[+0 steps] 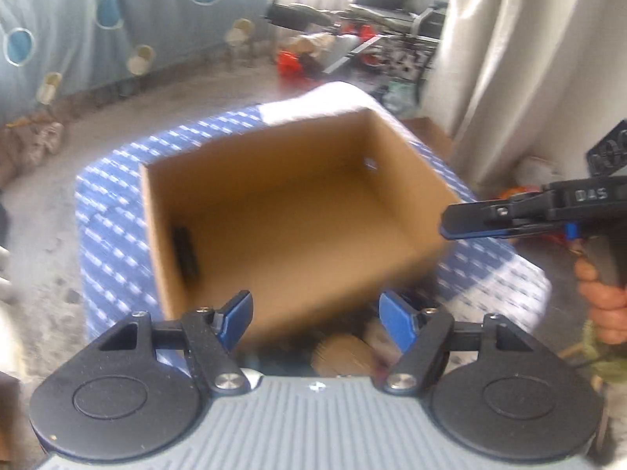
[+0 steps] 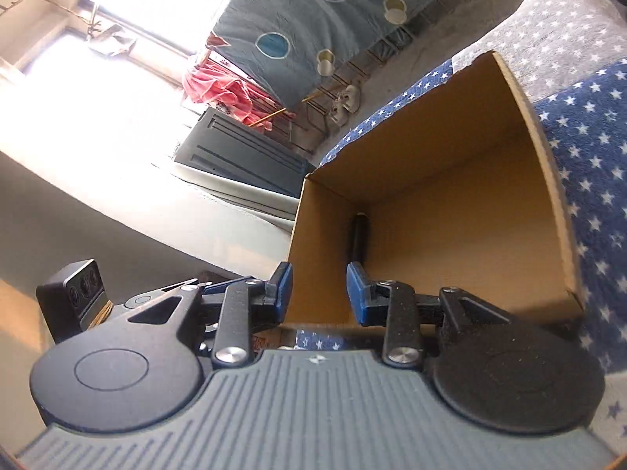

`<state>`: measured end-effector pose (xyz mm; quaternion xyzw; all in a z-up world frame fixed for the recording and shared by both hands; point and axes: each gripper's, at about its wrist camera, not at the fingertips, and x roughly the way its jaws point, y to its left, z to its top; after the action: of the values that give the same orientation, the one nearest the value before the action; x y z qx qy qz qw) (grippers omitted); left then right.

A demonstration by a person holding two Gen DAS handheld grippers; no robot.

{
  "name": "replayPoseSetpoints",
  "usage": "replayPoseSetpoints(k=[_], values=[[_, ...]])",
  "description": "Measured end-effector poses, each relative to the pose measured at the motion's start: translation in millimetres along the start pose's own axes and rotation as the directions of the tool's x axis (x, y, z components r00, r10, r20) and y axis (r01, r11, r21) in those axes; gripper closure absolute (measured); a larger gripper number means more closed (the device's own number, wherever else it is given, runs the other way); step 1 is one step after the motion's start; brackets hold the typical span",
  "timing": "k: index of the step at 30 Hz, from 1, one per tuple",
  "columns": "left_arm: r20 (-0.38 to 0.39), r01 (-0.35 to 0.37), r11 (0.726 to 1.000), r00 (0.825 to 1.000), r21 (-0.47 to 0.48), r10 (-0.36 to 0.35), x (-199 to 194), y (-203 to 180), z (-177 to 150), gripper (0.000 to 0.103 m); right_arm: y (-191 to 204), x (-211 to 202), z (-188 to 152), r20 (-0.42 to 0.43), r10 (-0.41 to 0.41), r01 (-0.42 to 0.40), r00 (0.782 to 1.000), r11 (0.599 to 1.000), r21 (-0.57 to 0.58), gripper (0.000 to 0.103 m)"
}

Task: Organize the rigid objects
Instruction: 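Lower the right gripper onto the green glue stick and close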

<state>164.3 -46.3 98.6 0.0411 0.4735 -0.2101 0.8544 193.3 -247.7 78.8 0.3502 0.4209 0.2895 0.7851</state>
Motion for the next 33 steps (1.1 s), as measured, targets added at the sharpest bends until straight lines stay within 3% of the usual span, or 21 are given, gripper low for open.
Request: replayPoseSetpoints(k=[3,6,13,16,22,33], values=[[-0.003,0.066,0.998,0.998,0.011,-0.066,5.9,-27.1,-30.8,0.031,-16.6,-28.0,-36.9,0.021,-0.035,0.035,0.999,0.999,-0.013,0.073],[0.002,0.071,0.995,0.997,0.063,-0.072,22.0,-58.3,-61.1,0.031,-44.2,-34.4,-70.4,0.018,-0.096,0.096,0.995,0.995,0.015,0.073],[0.006,0.007,0.986,1.0,0.167,-0.009,78.5,-110.6,-90.1,0.036,-87.2,0.5,-133.8,-0.051,-0.212,0.215,0.976,0.975,0.055,0.076],[-0.007,-0.025,0.985,1.0,0.17,0.027,101.9,-120.1,-89.2,0.038,-95.4,13.3,-138.5,-0.069,-0.198,0.201,0.978,0.978,0.055,0.078],[-0.079,0.0,0.991,0.997,0.134,0.011,135.8,-118.2,-80.4,0.052,-101.2,32.1,-139.1,-0.09,-0.212,0.215,0.973,0.976,0.023,0.083],[-0.114,-0.027,0.996,0.993,0.086,0.036,155.2,-115.3,-72.1,0.066,-114.4,38.6,-137.5,-0.119,-0.165,0.174,0.979,0.983,0.067,0.086]])
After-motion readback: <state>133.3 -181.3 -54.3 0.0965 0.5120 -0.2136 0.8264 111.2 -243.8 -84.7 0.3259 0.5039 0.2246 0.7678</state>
